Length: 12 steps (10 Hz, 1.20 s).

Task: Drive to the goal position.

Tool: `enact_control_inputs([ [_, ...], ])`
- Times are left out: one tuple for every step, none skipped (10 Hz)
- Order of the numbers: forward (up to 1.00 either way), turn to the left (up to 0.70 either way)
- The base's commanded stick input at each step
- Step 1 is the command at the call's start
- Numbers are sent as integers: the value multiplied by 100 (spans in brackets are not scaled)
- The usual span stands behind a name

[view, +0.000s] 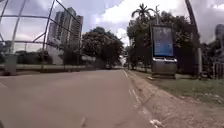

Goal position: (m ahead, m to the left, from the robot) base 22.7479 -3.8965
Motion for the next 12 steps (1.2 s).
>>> enact_control_inputs([
  [70, 0],
  [70, 0],
  [70, 0],
  [70, 0],
  [70, 0],
  [70, 0],
  [70, 0],
  [70, 0],
  [70, 0],
  [70, 0],
  [70, 0],
  [70, 0],
])
